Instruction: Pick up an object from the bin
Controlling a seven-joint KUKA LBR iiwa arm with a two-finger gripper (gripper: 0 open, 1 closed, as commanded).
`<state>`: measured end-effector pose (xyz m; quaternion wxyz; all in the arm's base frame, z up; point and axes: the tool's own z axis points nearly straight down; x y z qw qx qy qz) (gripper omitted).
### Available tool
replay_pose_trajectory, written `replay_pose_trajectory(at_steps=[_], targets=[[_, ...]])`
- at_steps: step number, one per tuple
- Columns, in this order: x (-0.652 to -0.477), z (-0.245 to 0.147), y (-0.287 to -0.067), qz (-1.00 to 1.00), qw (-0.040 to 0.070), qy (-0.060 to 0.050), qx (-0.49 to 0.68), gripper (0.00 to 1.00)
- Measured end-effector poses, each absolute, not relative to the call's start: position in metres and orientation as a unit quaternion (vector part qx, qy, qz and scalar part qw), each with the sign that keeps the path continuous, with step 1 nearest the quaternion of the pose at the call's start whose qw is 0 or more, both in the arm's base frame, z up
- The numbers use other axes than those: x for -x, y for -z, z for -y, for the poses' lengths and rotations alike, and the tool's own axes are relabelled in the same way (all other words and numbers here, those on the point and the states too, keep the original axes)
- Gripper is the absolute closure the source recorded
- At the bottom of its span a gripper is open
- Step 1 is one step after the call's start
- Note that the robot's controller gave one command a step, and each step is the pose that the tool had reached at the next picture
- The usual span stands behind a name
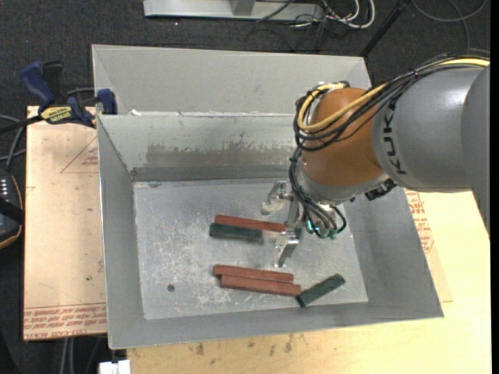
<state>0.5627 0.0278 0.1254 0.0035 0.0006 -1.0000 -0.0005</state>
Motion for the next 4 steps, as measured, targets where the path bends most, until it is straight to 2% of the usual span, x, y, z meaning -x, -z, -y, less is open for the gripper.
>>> replay_pose_trajectory(at_steps=[1, 2, 3, 4], targets=[[-0.565, -0.028, -0.13, 1.0, 0.0, 0.001, 0.0, 0.0], [-0.581, -0.009, -0.119, 1.0, -0.001, 0.001, 0.031, 0.0], [-0.606, 0.011, -0.104, 1.0, -0.002, 0.0, 0.029, 0.0], [-0.603, 0.009, -0.103, 1.0, 0.0, 0.0, 0.023, 0.0]])
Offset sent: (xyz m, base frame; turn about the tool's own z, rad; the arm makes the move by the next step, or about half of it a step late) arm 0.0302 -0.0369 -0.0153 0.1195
